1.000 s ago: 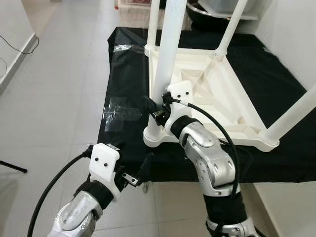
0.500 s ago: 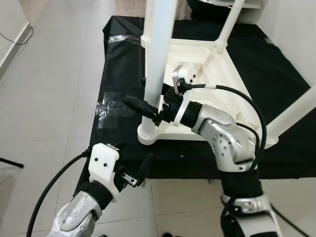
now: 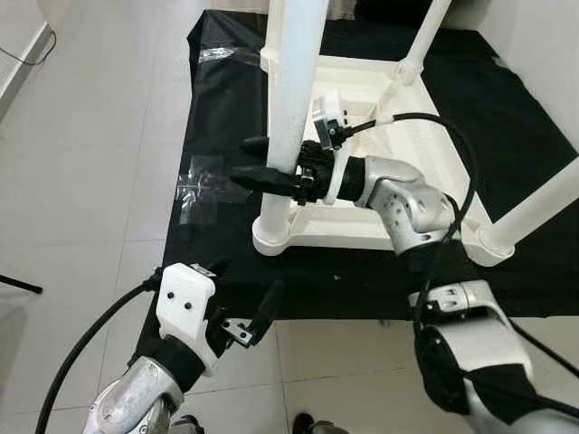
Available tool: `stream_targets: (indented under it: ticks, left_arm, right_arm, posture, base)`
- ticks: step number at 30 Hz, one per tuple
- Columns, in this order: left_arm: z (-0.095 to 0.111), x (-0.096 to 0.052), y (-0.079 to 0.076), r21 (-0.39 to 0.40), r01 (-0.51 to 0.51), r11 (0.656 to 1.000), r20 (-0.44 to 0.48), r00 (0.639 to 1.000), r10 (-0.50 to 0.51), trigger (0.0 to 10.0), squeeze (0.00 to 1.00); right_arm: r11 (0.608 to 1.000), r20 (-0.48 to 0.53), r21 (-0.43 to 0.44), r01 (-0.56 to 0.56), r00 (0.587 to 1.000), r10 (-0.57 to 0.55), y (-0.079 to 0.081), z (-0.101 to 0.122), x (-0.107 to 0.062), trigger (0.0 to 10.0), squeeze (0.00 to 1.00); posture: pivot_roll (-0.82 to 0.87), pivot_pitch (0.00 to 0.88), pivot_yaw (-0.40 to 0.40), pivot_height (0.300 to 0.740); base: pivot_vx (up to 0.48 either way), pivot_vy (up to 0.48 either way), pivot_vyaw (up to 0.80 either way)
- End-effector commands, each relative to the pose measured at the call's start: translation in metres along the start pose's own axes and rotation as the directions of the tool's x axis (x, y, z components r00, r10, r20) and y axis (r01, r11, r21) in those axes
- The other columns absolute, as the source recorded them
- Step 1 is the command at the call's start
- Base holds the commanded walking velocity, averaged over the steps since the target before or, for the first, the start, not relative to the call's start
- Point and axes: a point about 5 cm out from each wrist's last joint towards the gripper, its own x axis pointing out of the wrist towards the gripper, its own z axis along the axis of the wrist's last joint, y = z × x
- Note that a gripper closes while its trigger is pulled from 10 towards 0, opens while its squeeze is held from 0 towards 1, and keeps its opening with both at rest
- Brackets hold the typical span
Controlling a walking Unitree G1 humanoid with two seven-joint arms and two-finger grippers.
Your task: Building children table
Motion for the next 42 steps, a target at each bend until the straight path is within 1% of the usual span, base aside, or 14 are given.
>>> stream_targets:
  ticks: [1, 12, 14, 15, 16, 19, 26, 27, 29, 30, 31, 32, 39, 42]
  left_arm:
    - [-0.002, -0.002, -0.001, -0.002, 0.004, 1.000, -0.020, 1.000, -0.004, 10.0, 0.00]
    - [0.001, 0.003, 0.000, -0.006, 0.017, 1.000, -0.011, 1.000, -0.017, 10.0, 0.00]
    - [0.001, 0.003, 0.001, -0.006, 0.017, 1.000, -0.009, 1.000, -0.017, 10.0, 0.00]
    - [0.001, 0.004, 0.002, -0.005, 0.018, 1.000, -0.009, 1.000, -0.018, 10.0, 0.00]
    - [0.001, 0.004, 0.002, -0.005, 0.018, 1.000, -0.009, 1.000, -0.018, 10.0, 0.00]
    - [0.000, 0.007, 0.005, -0.008, 0.027, 1.000, -0.006, 1.000, -0.027, 10.0, 0.00]
    - [-0.002, 0.014, 0.002, -0.013, 0.068, 0.998, -0.005, 0.998, -0.068, 10.0, 0.00]
    - [-0.002, 0.014, 0.003, -0.010, 0.065, 0.998, -0.008, 0.998, -0.066, 10.0, 0.00]
    - [-0.003, 0.013, 0.004, -0.005, 0.062, 0.998, -0.013, 0.998, -0.062, 10.0, 0.00]
    - [-0.003, 0.012, 0.005, 0.001, 0.061, 0.998, -0.017, 0.998, -0.061, 10.0, 0.00]
    - [-0.004, 0.012, 0.006, 0.002, 0.060, 0.998, -0.019, 0.998, -0.060, 10.0, 0.00]
    - [-0.004, 0.012, 0.007, 0.005, 0.057, 0.998, -0.022, 0.998, -0.057, 10.0, 0.00]
    - [-0.006, 0.011, 0.007, 0.007, 0.059, 0.998, -0.030, 0.998, -0.058, 10.0, 0.00]
    - [-0.008, 0.011, 0.007, 0.008, 0.060, 0.998, -0.034, 0.998, -0.060, 10.0, 0.00]
  right_arm:
    - [0.997, -0.001, 0.025, -0.067, 0.998, 0.067, 0.003, -0.004, 0.000, 0.0, 0.00]
    - [0.989, -0.054, 0.065, 0.134, 0.990, -0.131, 0.011, -0.038, -0.032, 0.0, 0.00]
    - [0.914, -0.156, 0.013, 0.405, 0.904, -0.398, 0.014, -0.059, -0.029, 0.0, 0.00]
    - [0.693, -0.253, -0.149, 0.706, 0.650, -0.717, 0.018, -0.078, -0.038, 0.0, 0.00]
    - [0.693, -0.253, -0.149, 0.706, 0.650, -0.717, 0.018, -0.078, -0.038, 0.0, 0.00]
    - [0.496, -0.310, -0.122, 0.860, 0.442, -0.842, 0.057, -0.105, -0.028, 0.0, 0.00]
    - [0.572, -0.234, -0.048, 0.819, 0.548, -0.804, 0.049, -0.092, 0.017, 0.0, 0.00]
    - [0.581, -0.228, -0.045, 0.812, 0.558, -0.798, 0.047, -0.089, 0.019, 1.3, 0.00]
    - [0.562, -0.214, -0.040, 0.826, 0.542, -0.812, 0.049, -0.083, 0.020, 10.0, 0.00]
    - [0.555, -0.205, -0.039, 0.831, 0.537, -0.818, 0.050, -0.080, 0.020, 10.0, 0.64]
    - [0.553, -0.193, -0.046, 0.832, 0.535, -0.822, 0.051, -0.077, 0.019, 10.0, 0.64]
    - [0.557, -0.178, -0.034, 0.830, 0.544, -0.820, 0.049, -0.075, 0.017, 10.0, 1.00]
    - [0.551, -0.116, -0.004, 0.835, 0.546, -0.829, 0.043, -0.064, 0.000, 10.0, 1.00]
    - [0.619, -0.080, 0.012, 0.786, 0.617, -0.783, 0.046, -0.060, -0.009, 10.0, 1.00]
  posture:
    - [0.20, 0.279, -0.130, 0.740]
    - [0.15, 0.259, -0.131, 0.740]
    - [0.15, 0.258, -0.131, 0.740]
    - [0.15, 0.258, -0.131, 0.740]
    - [0.15, 0.258, -0.131, 0.740]
    - [0.12, 0.221, -0.085, 0.740]
    - [0.14, 0.203, -0.080, 0.740]
    - [0.14, 0.200, -0.081, 0.740]
    - [0.14, 0.199, -0.086, 0.740]
    - [0.14, 0.200, -0.086, 0.740]
    - [0.14, 0.200, -0.086, 0.740]
    - [0.15, 0.199, -0.087, 0.740]
    - [0.14, 0.195, -0.087, 0.740]
    - [0.13, 0.195, -0.084, 0.740]
  base:
    - [0.000, 0.000, 0.00]
    - [0.000, 0.000, 0.00]
    - [0.000, 0.000, 0.00]
    - [0.000, 0.000, 0.00]
    - [0.000, 0.000, 0.00]
    - [0.000, 0.000, 0.00]
    - [0.000, 0.000, 0.00]
    - [0.000, 0.000, 0.00]
    - [0.000, 0.000, 0.00]
    - [0.000, 0.000, 0.00]
    - [0.000, 0.000, 0.00]
    - [0.000, 0.000, 0.00]
    - [0.000, 0.000, 0.00]
    - [0.000, 0.000, 0.00]
